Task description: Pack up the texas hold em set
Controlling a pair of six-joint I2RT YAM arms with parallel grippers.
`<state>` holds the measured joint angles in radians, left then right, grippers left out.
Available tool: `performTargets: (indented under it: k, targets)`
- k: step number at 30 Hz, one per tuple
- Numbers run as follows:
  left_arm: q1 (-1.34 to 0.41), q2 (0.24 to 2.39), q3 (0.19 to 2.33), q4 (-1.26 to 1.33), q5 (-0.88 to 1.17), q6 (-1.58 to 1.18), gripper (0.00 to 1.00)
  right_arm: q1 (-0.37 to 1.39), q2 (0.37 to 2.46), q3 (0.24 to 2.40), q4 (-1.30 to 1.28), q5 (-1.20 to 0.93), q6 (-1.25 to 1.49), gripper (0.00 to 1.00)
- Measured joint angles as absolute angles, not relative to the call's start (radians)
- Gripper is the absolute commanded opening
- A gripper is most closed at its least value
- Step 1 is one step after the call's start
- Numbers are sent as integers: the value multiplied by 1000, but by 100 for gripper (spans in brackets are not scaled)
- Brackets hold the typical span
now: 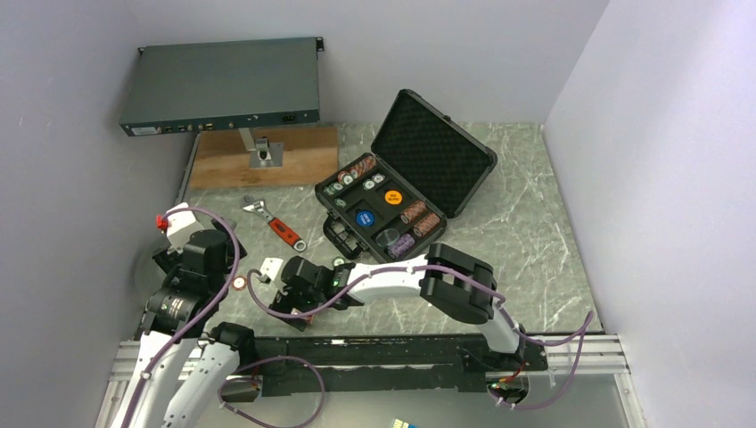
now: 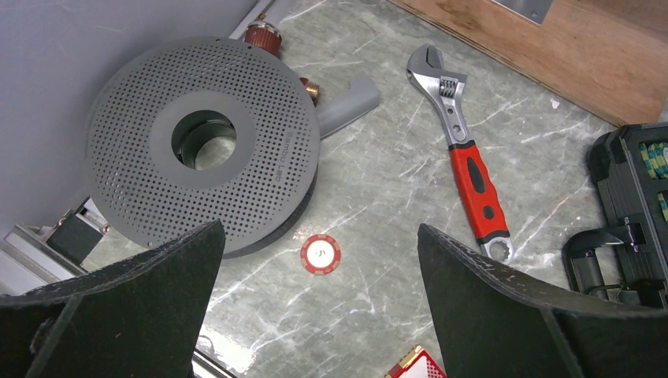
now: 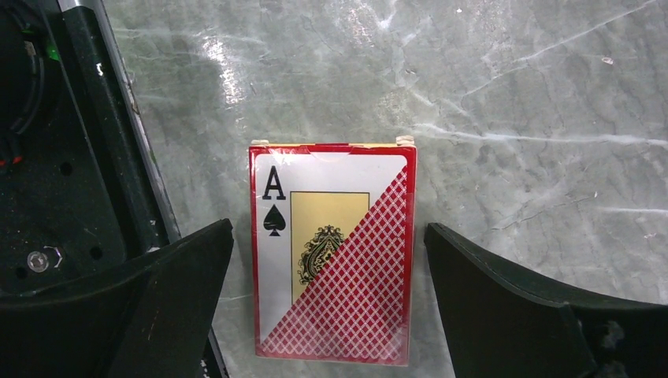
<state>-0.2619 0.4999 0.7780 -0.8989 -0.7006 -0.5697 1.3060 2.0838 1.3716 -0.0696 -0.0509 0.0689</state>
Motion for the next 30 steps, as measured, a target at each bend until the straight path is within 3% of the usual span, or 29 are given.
performTargets:
  k: [7, 14, 20, 30]
  targets:
    - [-262, 492, 778, -899, -701, -570, 100, 1308, 2084, 1373, -75, -30, 70, 80]
    - [-262, 492, 778, -899, -700, -569, 100, 1307, 2090, 1393, -117, 9, 67, 50]
    - [-262, 486, 778, -899, -700, -569, 100, 1309, 2090, 1398, -130, 23, 75, 38]
    - [-262, 486, 778, -898, -697, -566, 100, 1305, 1982, 1357, -307, 84, 84, 31]
